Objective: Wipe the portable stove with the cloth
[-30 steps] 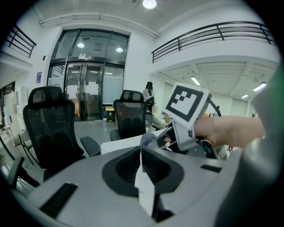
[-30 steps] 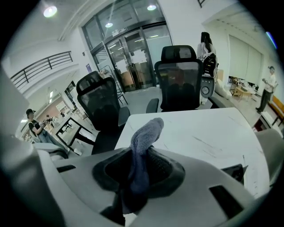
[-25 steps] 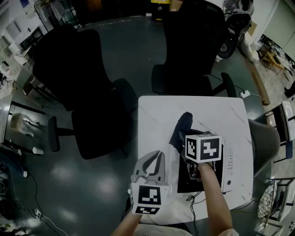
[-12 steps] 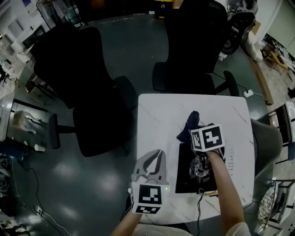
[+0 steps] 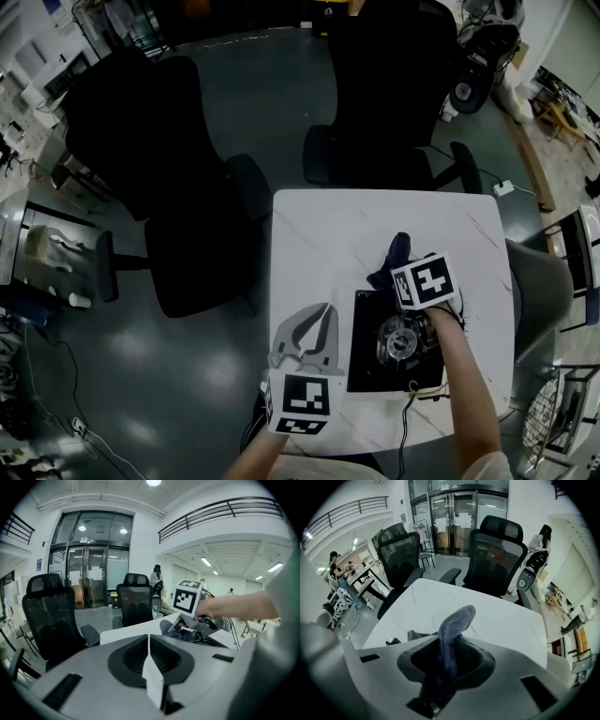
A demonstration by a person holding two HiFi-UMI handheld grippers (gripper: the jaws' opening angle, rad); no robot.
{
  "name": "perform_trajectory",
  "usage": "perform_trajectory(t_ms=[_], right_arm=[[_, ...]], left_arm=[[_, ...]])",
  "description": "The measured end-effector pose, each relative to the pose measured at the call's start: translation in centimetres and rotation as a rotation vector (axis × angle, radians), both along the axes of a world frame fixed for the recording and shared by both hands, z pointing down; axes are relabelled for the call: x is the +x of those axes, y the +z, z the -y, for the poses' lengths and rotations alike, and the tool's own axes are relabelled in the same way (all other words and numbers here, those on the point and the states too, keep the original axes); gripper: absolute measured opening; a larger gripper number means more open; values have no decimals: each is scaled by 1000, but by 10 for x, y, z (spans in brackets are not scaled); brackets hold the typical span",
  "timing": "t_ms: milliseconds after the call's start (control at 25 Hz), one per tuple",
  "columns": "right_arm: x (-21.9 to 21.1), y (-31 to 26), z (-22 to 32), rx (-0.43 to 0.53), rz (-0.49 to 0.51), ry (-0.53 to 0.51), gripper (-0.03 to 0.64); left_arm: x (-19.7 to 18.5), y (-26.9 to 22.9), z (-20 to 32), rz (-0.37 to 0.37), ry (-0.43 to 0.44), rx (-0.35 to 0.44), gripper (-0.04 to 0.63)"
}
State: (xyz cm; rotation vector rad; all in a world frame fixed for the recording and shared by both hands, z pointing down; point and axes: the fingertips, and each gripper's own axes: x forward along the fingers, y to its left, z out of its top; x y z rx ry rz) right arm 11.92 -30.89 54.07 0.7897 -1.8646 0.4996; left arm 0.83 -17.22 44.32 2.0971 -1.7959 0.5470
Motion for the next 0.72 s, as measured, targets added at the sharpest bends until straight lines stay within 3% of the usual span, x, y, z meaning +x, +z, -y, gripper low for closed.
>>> perform_trajectory(t_ms=[720], right_arm=[[73,5,24,8,-79,43,97]], left_arm=[[29,3,4,15,35,-8,21]])
